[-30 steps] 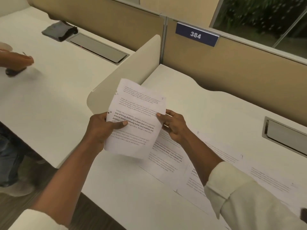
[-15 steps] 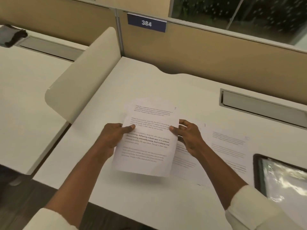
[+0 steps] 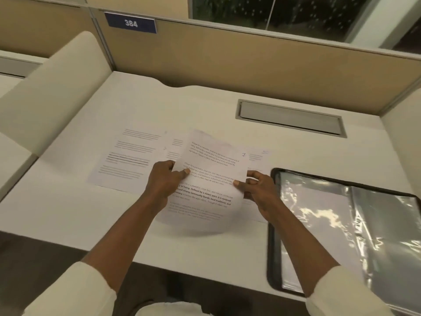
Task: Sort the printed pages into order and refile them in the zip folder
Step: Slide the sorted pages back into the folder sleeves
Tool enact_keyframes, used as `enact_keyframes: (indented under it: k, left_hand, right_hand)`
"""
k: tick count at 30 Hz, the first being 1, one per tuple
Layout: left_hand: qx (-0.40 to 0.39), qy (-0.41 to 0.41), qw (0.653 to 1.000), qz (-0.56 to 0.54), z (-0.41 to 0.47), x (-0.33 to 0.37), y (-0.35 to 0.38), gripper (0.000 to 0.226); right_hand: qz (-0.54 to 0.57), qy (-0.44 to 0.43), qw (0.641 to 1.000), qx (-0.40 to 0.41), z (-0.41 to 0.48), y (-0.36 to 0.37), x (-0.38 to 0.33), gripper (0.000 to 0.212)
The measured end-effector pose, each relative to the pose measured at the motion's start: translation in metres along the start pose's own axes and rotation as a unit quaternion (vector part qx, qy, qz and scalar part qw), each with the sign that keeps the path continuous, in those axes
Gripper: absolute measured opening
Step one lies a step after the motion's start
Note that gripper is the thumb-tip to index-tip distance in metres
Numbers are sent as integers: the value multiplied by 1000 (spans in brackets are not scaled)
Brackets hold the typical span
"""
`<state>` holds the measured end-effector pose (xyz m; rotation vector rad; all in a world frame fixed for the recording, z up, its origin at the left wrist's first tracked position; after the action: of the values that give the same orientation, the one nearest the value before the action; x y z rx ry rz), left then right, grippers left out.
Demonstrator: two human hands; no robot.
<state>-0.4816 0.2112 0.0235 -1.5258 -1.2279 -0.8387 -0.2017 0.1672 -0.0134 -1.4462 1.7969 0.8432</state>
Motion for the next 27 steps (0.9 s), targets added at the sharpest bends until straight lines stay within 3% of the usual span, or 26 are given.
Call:
enact_keyframes:
  k: [8,13,22,27]
  left_hand:
    - [-25,19,999,11,-56,15,100,10]
    - [-63,28,998,6,-79,22,146,26]
    - [-122,46,991,30,-61,27,227,28]
    - [-143,47,988,17,-46,33,270,28]
  right_hand:
    - [12,-37,997,71,-42,-108,21,36]
    - [30,-52,992,109,-57,-156,24,32]
    - [71,-22,986,152,-60,-222,28,35]
    - [17,-5,986,168,-55,-250,27,35]
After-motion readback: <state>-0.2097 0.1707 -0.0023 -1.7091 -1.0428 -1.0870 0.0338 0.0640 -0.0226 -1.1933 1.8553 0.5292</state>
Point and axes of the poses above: each hand's wrist, its own z-axis towards the middle knuckle, its own y-axis out of the palm, x = y × z, the point moved 4 cm from there along z, towards the middle knuckle, and after that the axes turned 8 degrees about y, right-handed, at the moved point
